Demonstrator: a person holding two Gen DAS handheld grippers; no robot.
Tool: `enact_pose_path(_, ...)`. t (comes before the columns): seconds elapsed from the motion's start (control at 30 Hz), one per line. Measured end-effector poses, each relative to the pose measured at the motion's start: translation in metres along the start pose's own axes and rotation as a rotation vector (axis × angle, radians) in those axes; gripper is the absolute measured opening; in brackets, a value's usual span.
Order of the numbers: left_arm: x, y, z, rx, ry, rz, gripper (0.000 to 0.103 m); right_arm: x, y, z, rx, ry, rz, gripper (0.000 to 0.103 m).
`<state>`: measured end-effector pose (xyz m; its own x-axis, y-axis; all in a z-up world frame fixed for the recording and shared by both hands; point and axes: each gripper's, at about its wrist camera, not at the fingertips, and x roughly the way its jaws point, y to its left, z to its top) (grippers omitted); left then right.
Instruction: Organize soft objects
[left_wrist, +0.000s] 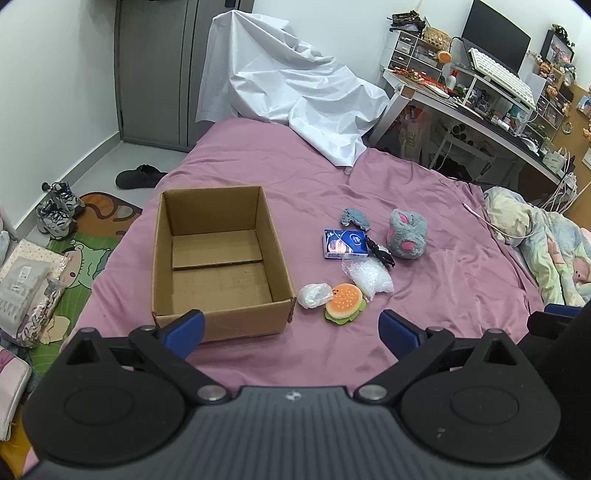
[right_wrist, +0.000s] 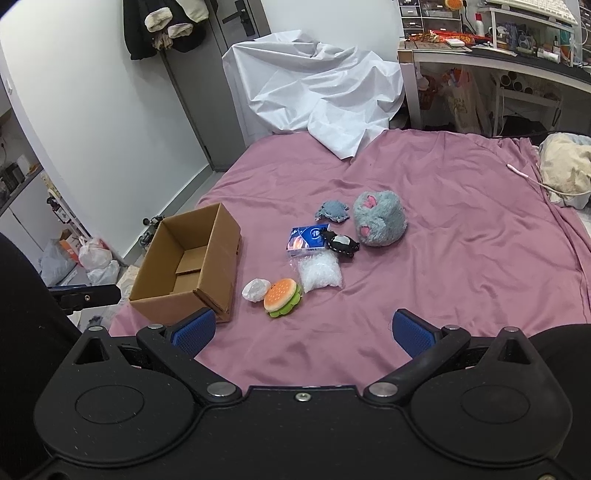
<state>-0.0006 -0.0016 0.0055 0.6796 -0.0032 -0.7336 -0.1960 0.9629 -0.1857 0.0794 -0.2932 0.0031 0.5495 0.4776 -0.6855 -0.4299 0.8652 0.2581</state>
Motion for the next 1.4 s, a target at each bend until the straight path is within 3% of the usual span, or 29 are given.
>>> enact_pose_path(0.6,0.015,-0.003,0.018,0.034,-0.001,-0.049,0.1,0.008,-0.012,0.003,0.006,-0.003,-0.013,0.103)
enact_pose_path(1.23,0.061,-0.008,0.035,0.105,0.046,-0.125,0.099,0.043,-0.036,0.011,0.046,0.041,0.001,0.103)
enact_pose_path(1.4,0.082,-0.012,0.039,0.13,0.065,-0.14,0.097,0.057,-0.042,0.016,0.069,0.06,0.008,0.096)
